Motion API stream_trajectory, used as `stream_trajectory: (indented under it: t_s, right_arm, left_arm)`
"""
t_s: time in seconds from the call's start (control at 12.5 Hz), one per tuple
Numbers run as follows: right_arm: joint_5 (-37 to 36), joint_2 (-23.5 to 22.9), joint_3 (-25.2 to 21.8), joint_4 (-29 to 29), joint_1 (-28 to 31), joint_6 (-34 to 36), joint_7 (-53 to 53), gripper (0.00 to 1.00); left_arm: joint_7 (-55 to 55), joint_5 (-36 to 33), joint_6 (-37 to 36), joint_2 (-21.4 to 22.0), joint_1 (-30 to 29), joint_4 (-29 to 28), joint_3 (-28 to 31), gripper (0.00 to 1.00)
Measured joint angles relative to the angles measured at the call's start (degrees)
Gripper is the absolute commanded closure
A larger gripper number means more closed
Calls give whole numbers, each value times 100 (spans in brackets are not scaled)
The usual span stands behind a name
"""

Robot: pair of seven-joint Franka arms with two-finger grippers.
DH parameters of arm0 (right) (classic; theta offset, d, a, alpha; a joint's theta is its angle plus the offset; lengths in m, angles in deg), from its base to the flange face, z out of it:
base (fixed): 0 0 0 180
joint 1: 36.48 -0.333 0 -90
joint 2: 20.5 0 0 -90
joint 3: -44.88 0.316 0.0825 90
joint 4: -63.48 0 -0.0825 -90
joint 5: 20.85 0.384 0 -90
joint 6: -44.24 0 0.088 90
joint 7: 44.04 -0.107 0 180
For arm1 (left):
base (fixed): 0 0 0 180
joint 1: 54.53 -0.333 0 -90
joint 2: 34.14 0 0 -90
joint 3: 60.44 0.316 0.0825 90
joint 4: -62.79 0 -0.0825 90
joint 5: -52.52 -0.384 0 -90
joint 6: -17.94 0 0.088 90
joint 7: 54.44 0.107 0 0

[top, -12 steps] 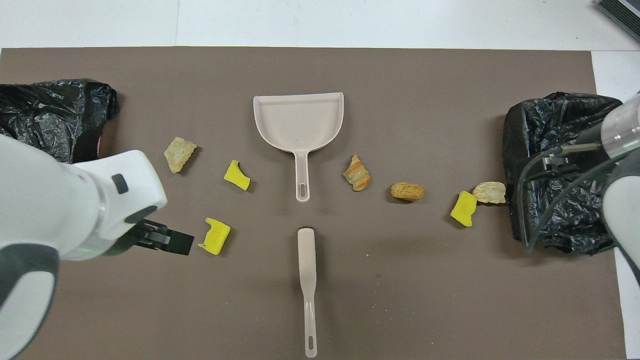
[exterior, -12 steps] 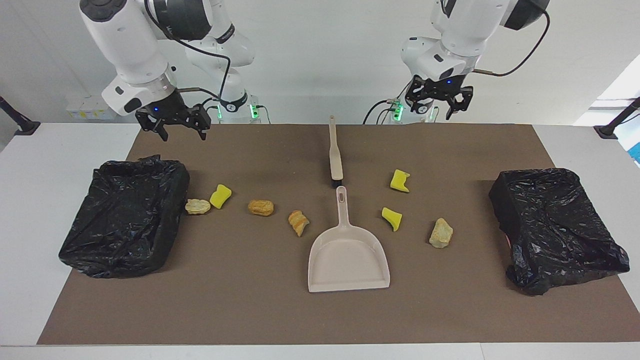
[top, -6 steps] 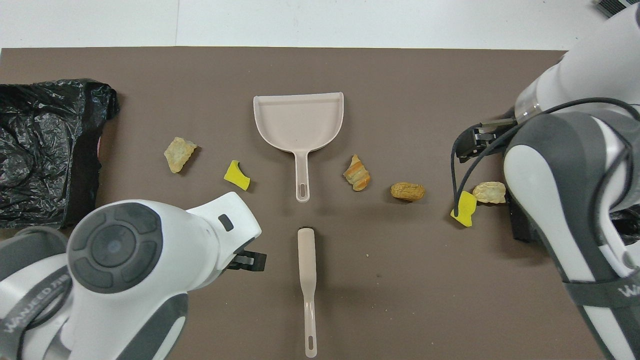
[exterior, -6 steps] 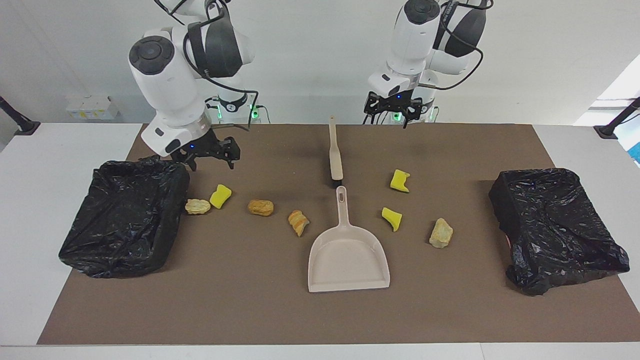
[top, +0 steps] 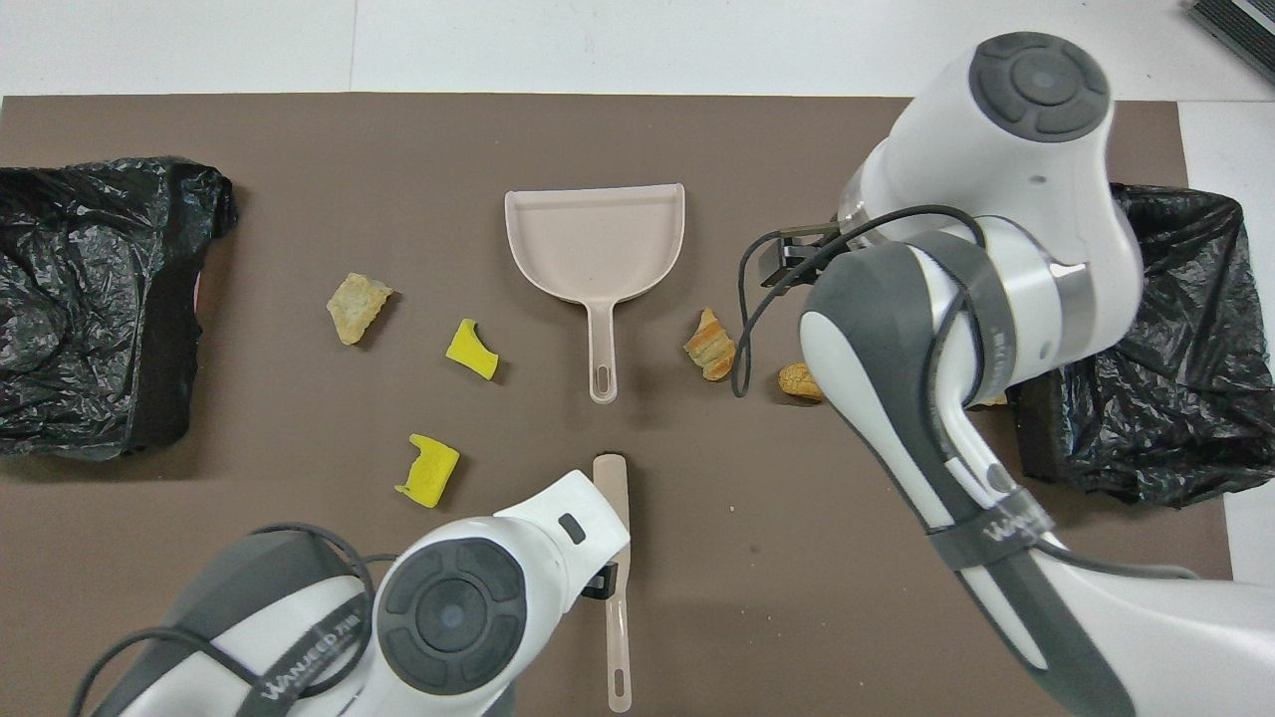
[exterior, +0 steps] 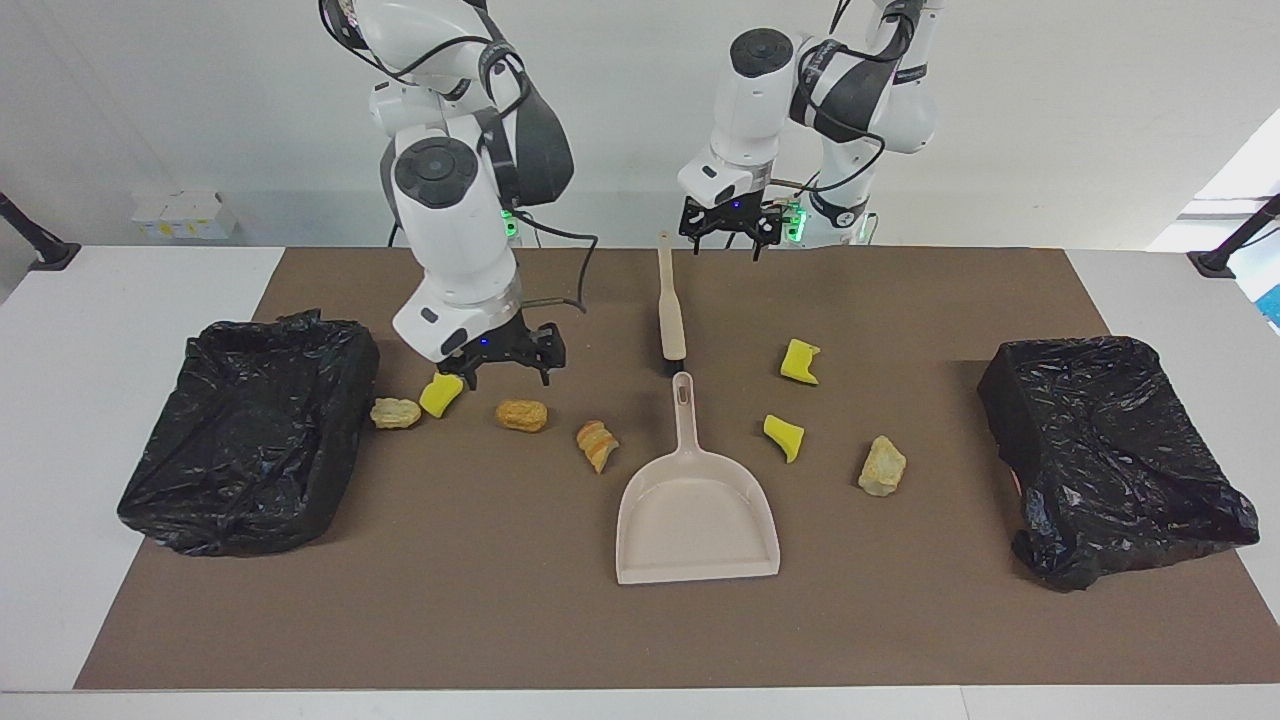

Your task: Sweep and dump trash in bin

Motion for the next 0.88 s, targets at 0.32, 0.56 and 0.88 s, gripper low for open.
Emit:
stream_trajectory:
  t_s: [0.32, 0.56, 0.88]
  right_arm:
    - [7, -616, 115, 245, -457, -730, -625, 0]
    - [8, -950, 330, 320, -542, -1175, -921, 0]
    - [-109, -1317, 328, 345, -1173, -1670, -1654, 0]
  left_arm:
    - [-1055, 2, 1380, -269, 901, -911, -10, 0]
    - [-1415, 2, 1686, -483, 1058, -1039, -5, 0]
    - [-1440, 17, 1689, -498, 1180, -1105, -7, 20]
